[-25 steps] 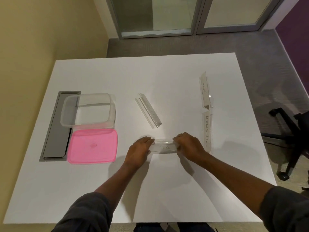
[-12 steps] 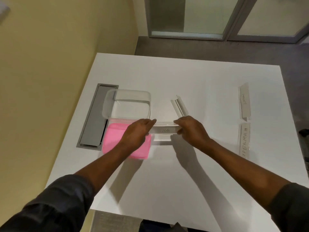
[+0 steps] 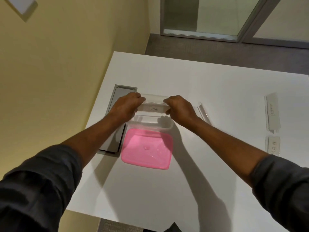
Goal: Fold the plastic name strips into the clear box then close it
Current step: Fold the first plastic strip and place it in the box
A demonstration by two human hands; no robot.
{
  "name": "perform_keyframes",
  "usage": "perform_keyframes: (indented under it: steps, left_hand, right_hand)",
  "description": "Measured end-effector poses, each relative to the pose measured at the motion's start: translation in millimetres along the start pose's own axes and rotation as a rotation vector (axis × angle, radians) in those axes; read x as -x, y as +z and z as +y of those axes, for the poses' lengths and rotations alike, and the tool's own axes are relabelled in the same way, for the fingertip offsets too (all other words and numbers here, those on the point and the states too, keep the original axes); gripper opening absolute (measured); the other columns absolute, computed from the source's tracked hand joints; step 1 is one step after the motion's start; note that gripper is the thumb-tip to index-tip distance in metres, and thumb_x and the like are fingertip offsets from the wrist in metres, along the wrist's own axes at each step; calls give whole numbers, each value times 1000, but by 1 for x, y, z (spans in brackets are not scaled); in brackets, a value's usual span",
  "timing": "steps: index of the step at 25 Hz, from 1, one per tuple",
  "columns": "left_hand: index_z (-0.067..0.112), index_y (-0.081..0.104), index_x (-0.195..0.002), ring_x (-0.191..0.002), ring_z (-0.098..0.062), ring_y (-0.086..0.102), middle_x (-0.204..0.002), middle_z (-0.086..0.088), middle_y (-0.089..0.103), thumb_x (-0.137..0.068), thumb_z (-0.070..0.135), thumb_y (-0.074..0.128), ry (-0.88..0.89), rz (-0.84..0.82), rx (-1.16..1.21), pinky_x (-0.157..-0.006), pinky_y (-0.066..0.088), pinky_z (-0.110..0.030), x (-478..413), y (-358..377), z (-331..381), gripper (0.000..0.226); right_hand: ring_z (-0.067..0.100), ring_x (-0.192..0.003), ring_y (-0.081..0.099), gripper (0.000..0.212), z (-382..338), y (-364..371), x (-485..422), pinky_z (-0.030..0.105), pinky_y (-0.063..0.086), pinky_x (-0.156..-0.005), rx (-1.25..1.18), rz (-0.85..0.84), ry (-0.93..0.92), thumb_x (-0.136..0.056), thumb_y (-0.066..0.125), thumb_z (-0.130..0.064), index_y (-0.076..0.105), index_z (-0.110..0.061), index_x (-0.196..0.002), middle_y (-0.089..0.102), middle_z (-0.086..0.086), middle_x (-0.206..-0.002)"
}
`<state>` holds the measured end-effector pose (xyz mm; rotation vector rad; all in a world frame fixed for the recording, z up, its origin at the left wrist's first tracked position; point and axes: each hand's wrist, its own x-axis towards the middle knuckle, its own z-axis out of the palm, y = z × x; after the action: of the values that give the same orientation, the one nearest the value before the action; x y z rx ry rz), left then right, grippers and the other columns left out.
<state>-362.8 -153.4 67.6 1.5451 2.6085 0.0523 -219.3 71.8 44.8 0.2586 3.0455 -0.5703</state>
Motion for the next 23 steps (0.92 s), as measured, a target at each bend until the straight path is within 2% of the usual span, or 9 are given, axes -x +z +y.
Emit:
perform_keyframes:
  steps: [3, 6, 10, 13, 18, 23]
  left_hand:
    - [4, 73, -119, -100, -40, 69, -109, -18, 74, -76, -13, 76, 10, -78, -67, -67, 62, -47, -13, 11, -20, 46]
    - [5, 74, -113, -96, -38, 69, -102, -15, 73, -76, -11, 80, -7, -144, -106, -64, 60, -45, -25, 31, -29, 41]
    - [10, 72, -114, -95, -31, 67, -101, -10, 72, -79, -10, 78, -38, -219, -150, -63, 55, -40, -35, 58, -32, 41]
    - [11, 71, -119, -100, -29, 67, -106, -10, 72, -80, -8, 80, -49, -254, -187, -66, 54, -37, -42, 68, -30, 45]
    - [9, 67, -128, -112, -31, 65, -119, -11, 70, -81, -9, 78, -50, -275, -218, -75, 56, -40, -47, 76, -32, 51]
    - [9, 63, -133, -112, -29, 66, -120, -11, 70, -84, -5, 80, -52, -283, -246, -80, 58, -40, -48, 79, -29, 54]
  right_hand:
    - [34, -97, 66, 27, -5, 16, -32, 41, 58, -66, 83, -76, -7, -83, 77, -7, 69, -6, -108, 70, 9, -101]
    - [36, -95, 67, 27, -3, 34, -52, 41, 59, -68, 145, -149, 18, -84, 74, -6, 67, -6, -110, 69, 12, -104]
    - [38, -92, 68, 20, -2, 56, -60, 39, 50, -62, 230, -197, 21, -86, 67, 1, 64, -5, -104, 69, 14, -102]
    - [38, -93, 68, 23, -6, 69, -62, 38, 41, -61, 307, -240, 13, -87, 60, 6, 63, -4, -108, 68, 15, -104]
    - [34, -95, 68, 27, -11, 79, -62, 36, 40, -61, 382, -251, 28, -86, 58, 9, 66, -6, -108, 69, 13, -104]
    - [31, -89, 69, 26, -11, 83, -60, 35, 39, -58, 403, -229, 33, -84, 61, 11, 67, -7, -101, 71, 11, -98]
